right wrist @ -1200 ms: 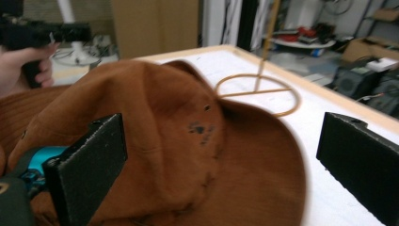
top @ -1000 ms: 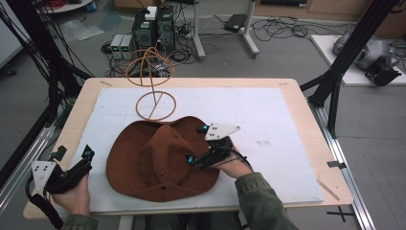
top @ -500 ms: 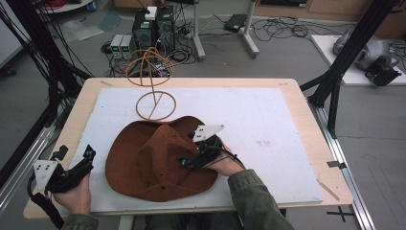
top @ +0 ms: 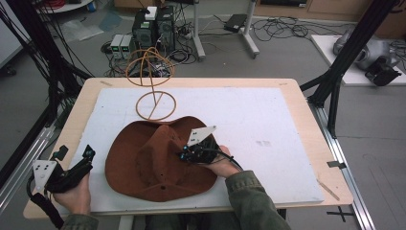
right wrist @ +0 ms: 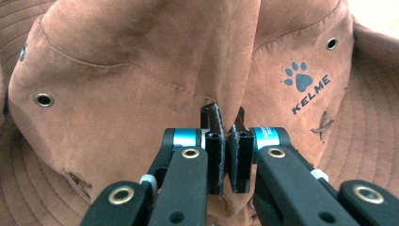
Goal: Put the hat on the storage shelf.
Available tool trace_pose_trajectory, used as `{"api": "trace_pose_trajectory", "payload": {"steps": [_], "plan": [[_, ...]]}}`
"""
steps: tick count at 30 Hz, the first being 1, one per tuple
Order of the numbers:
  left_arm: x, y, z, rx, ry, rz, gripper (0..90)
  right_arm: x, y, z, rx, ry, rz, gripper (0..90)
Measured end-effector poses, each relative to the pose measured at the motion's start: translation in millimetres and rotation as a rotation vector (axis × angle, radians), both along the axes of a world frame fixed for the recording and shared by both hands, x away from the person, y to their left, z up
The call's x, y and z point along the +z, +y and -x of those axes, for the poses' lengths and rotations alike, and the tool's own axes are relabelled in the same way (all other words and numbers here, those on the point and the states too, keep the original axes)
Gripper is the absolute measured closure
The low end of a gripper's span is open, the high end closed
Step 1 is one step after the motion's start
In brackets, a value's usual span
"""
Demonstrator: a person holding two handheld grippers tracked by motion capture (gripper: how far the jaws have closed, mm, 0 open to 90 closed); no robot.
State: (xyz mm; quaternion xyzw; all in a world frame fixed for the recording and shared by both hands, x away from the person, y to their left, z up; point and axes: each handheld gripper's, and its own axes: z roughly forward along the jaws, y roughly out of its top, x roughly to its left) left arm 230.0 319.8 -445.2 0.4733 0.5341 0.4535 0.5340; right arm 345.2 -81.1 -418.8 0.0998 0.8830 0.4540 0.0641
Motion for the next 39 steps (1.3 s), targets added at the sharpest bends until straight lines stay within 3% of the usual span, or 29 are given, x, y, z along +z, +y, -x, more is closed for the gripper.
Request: {"api": "trace_pose_trajectory", "payload": {"steps": [7, 11, 15, 19, 27, 31, 32, 33, 35, 39], "plan": [[0.4, 0.2, 0.2, -0.002, -0.004, 0.001, 18.1, -0.2, -2.4, 1.1, -0.009, 0.004, -0.024, 88.2], [0.3, 0.5, 0.1, 0.0, -0.005, 0.004, 18.1, 1.8, -7.7, 2.7, -0.008, 0.009, -0.066, 88.2], [0.0, 0.7, 0.0, -0.002, -0.004, 0.004, 18.1, 8.2, -13.8, 7.1, 0.0, -0.01, -0.112, 88.2], [-0.4, 0.6, -0.2, -0.003, -0.003, 0.005, 18.1, 11.5, -15.1, 11.5, 0.002, -0.027, -0.123, 88.2], [-1.3, 2.4, 0.1, 0.001, 0.0, 0.017, 18.1, 20.5, -30.9, 21.7, -0.013, -0.048, -0.213, 88.2], [-2.0, 2.1, -0.1, -0.002, 0.004, 0.02, 18.1, 26.6, -41.7, 25.7, -0.037, -0.055, -0.291, 88.1], [-2.0, 1.6, -0.4, -0.002, 0.002, 0.02, 18.2, 30.6, -47.3, 27.1, -0.045, -0.061, -0.338, 88.1], [-2.0, 1.2, -0.4, -0.003, 0.003, 0.018, 18.2, 30.6, -47.3, 27.1, -0.045, -0.061, -0.338, 88.1], [-2.0, 0.5, -0.6, -0.006, 0.004, 0.017, 18.2, 37.3, -55.3, 27.6, -0.047, -0.066, -0.397, 88.2], [-2.1, -0.8, -0.9, -0.011, 0.003, 0.015, 18.2, 43.4, -61.9, 27.5, -0.063, -0.072, -0.456, 88.2]]}}
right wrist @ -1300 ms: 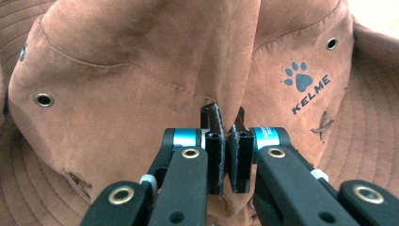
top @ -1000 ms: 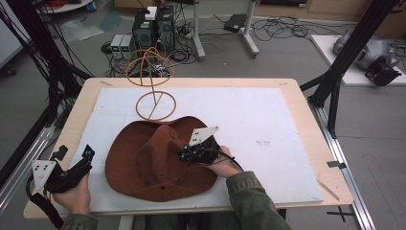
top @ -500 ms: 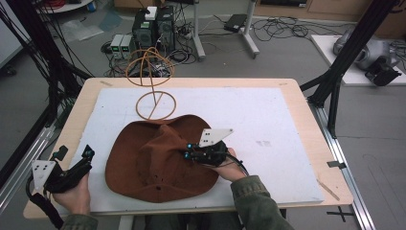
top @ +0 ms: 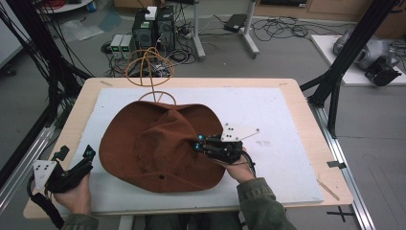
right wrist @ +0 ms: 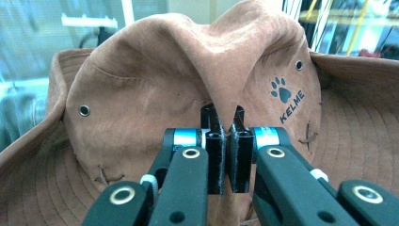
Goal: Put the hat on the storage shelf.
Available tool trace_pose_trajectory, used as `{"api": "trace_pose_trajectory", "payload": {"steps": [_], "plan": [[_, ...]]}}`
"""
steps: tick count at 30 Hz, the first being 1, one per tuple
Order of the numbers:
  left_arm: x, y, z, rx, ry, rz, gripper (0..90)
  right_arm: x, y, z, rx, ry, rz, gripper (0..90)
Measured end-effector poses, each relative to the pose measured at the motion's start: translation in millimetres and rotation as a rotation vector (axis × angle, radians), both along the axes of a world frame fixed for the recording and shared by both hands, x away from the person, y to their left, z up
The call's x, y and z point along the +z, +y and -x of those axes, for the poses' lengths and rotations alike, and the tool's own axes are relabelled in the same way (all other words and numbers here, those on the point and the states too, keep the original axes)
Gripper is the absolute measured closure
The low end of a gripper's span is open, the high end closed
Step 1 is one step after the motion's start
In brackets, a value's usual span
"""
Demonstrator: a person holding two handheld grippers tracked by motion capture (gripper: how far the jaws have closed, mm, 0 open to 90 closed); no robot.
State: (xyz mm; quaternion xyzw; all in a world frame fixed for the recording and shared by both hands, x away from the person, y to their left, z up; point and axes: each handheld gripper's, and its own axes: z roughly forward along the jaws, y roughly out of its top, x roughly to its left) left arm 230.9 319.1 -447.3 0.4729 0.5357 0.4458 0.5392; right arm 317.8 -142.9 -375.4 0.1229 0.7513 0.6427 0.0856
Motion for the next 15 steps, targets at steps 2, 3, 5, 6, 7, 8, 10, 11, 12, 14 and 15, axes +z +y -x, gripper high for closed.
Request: {"api": "trace_pose_trajectory", "payload": {"steps": [2, 3, 5, 6, 7, 8, 10, 11, 12, 14, 15], "plan": [[0.1, -0.7, -0.2, -0.003, -0.001, -0.001, 18.2, 4.4, -3.6, 0.2, -0.003, -0.009, -0.034, 88.2], [0.1, -0.8, -0.2, -0.003, 0.0, 0.0, 18.2, 6.7, -5.0, 0.6, -0.009, -0.014, -0.046, 88.1], [0.2, -0.9, -0.2, -0.004, -0.001, -0.001, 18.2, 11.4, -7.1, 0.6, -0.007, -0.024, -0.069, 88.1], [0.3, -0.9, -0.2, -0.003, -0.001, 0.0, 18.2, 14.0, -7.9, 0.6, -0.008, -0.033, -0.073, 88.1], [0.3, -1.1, -0.4, -0.003, -0.003, 0.004, 18.3, 18.8, -8.6, 0.9, -0.006, -0.042, -0.088, 88.1], [0.1, -0.7, -0.3, -0.004, -0.002, 0.0, 18.3, 18.8, -8.6, 0.9, -0.006, -0.042, -0.088, 88.1], [0.1, -1.0, -0.3, -0.003, -0.002, 0.003, 18.2, 26.5, -8.2, 1.0, -0.009, -0.052, -0.114, 88.1], [0.1, -1.0, -0.3, -0.004, -0.001, 0.003, 18.2, 26.5, -8.2, 1.0, -0.009, -0.052, -0.114, 88.1], [0.2, -1.1, -0.3, -0.004, -0.002, 0.004, 18.2, 29.5, -7.9, 0.9, -0.011, -0.064, -0.123, 88.1], [0.3, -1.7, -0.3, -0.005, -0.002, 0.009, 18.3, 35.4, -7.0, 0.5, -0.031, -0.08, -0.138, 88.0], [0.2, -2.2, -0.4, -0.005, -0.004, 0.014, 18.4, 40.0, -6.4, -0.3, -0.053, -0.092, -0.156, 88.0]]}}
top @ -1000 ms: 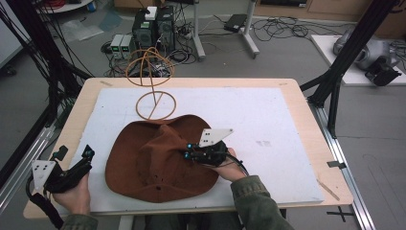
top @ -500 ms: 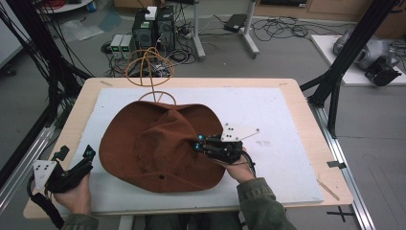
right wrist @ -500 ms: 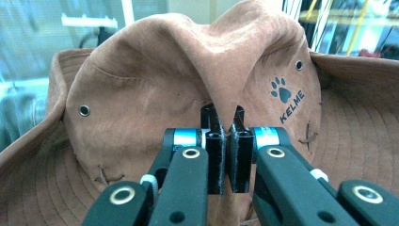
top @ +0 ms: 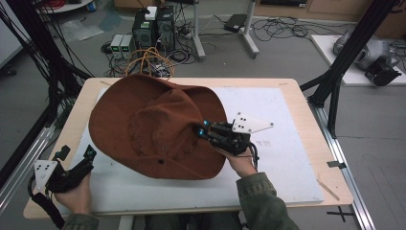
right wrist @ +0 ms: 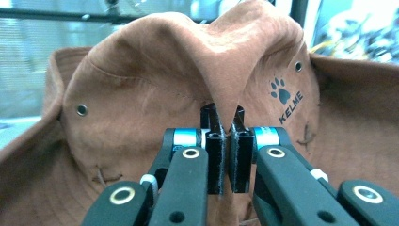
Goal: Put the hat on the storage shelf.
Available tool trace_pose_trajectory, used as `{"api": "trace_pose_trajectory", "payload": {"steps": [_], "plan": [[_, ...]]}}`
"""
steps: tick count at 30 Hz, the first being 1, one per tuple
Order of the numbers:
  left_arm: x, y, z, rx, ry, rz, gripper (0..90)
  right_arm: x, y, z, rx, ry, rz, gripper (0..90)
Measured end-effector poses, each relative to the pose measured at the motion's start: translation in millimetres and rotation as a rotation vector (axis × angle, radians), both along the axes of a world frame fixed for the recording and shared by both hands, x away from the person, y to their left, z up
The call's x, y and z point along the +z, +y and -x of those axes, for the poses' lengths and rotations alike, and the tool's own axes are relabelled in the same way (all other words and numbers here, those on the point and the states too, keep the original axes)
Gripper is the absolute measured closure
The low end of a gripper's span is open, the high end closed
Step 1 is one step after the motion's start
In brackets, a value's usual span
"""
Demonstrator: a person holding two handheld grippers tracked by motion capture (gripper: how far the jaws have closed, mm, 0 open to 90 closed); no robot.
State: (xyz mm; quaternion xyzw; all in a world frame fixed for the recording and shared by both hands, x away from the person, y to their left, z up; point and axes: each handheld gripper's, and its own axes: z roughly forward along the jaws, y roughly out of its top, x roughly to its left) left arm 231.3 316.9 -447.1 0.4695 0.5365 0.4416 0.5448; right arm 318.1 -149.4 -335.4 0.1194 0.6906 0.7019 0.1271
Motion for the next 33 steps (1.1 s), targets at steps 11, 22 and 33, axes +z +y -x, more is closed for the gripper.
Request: {"api": "trace_pose_trajectory", "payload": {"steps": [11, 22, 33], "plan": [[0.1, 0.3, 0.1, -0.006, 0.001, 0.012, 18.6, 33.9, 13.1, -25.3, -0.25, -0.035, -0.232, 88.0], [-0.4, -3.0, -0.7, -0.021, -0.012, 0.021, 18.9, 47.8, 44.7, -60.9, -0.372, -0.06, -0.203, 87.9], [-1.7, -0.1, 2.7, -0.018, -0.009, 0.008, 18.9, 52.0, 84.2, -98.5, -0.431, -0.049, -0.178, 87.8]]}}
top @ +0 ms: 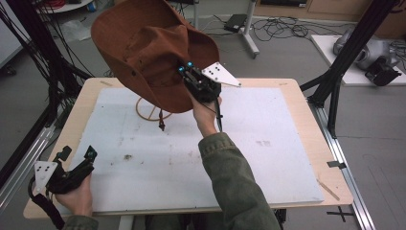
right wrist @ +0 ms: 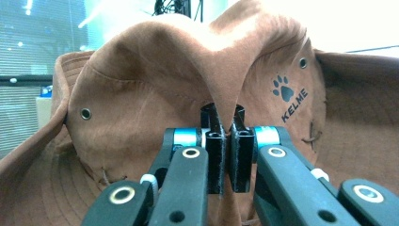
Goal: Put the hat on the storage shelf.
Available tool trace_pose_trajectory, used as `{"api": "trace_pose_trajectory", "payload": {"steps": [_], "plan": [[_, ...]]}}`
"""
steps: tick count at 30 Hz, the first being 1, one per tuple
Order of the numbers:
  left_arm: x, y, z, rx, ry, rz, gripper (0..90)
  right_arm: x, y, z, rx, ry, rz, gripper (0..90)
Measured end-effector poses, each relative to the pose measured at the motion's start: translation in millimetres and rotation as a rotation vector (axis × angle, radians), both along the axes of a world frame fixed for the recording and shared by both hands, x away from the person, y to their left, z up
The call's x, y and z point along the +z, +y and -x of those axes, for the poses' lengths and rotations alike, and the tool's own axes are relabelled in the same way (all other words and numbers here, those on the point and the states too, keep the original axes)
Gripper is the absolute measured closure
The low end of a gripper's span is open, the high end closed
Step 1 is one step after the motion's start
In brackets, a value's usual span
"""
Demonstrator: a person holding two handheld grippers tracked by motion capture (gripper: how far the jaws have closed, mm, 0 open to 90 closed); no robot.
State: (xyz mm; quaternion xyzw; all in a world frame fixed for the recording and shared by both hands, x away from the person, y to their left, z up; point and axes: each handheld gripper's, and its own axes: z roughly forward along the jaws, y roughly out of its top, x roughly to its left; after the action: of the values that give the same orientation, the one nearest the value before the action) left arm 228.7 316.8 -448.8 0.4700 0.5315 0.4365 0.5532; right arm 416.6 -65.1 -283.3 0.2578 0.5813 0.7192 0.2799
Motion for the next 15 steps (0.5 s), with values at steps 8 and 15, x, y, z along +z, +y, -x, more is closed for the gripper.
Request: {"api": "trace_pose_trajectory", "payload": {"steps": [8, 15], "plan": [[-0.2, -0.6, -0.2, -0.008, 0.001, -0.001, 18.9, 7.5, 31.3, -24.7, -0.025, 0.007, 0.013, 87.8], [-0.7, 2.4, 1.2, 0.002, -0.002, 0.004, 18.9, 6.7, 41.4, -39.7, -0.043, 0.034, 0.029, 87.7]]}}
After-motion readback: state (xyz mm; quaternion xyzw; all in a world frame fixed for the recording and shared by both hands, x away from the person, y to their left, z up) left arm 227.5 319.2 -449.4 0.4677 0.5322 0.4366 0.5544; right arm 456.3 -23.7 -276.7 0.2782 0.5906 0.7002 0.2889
